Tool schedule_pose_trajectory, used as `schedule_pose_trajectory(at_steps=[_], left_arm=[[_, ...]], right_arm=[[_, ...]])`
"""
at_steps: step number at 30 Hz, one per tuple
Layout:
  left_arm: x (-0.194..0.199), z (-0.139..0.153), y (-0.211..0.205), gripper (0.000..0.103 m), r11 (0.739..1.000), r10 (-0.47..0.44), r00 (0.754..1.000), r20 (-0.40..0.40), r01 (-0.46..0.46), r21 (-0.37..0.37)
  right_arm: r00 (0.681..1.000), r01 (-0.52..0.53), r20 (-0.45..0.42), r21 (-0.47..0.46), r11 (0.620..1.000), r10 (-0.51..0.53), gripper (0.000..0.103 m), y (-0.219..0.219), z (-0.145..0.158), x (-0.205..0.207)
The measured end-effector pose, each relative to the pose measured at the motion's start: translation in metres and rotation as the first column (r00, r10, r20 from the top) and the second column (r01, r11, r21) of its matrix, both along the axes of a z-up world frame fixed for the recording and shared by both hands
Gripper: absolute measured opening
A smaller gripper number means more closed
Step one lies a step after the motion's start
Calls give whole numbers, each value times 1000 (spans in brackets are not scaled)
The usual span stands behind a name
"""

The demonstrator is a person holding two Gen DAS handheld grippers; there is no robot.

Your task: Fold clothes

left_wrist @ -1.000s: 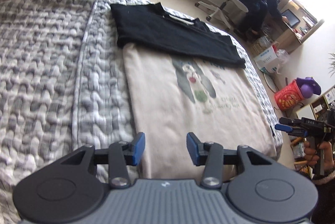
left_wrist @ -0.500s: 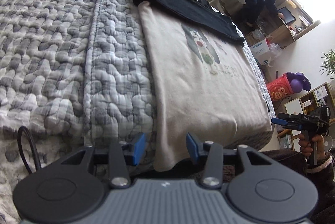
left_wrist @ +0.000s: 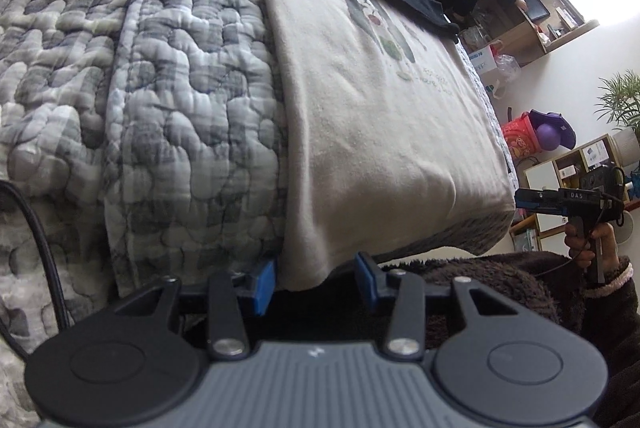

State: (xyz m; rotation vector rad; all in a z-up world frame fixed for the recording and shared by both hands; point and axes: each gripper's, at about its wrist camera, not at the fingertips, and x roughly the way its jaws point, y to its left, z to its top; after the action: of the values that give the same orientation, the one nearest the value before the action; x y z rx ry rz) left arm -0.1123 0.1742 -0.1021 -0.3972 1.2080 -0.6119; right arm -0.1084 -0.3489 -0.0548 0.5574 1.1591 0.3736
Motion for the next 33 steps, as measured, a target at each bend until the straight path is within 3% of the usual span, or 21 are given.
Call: schedule_pose_trajectory(at_steps=[13, 20, 24, 26, 29, 33], left_arm=[[10, -16, 0, 41, 998, -54, 998, -36, 53, -42], [13, -14, 4, 41, 989, -88, 996, -34, 83, -120], [15, -19, 0, 27, 990, -100, 994, -47, 95, -105], [14, -21, 0, 10, 990, -101, 994, -47, 96, -103], [10, -18, 2, 8, 989, -93, 995, -21, 90, -119], [0, -11, 8, 8, 983, -73, 997, 23, 76, -170]], right_arm=[[996, -64, -71, -64, 996, 60, 43, 14, -4, 15], [991, -103, -99, -91, 990, 94, 43, 21, -3, 21], [989, -119, -101, -95, 988, 109, 43, 21, -3, 22], [989, -123, -94, -98, 988, 114, 35, 21, -3, 21], [991, -116, -81, -79, 990, 109, 19, 16, -4, 17], [994, -94, -49, -10, 996, 93, 16, 6, -4, 11]])
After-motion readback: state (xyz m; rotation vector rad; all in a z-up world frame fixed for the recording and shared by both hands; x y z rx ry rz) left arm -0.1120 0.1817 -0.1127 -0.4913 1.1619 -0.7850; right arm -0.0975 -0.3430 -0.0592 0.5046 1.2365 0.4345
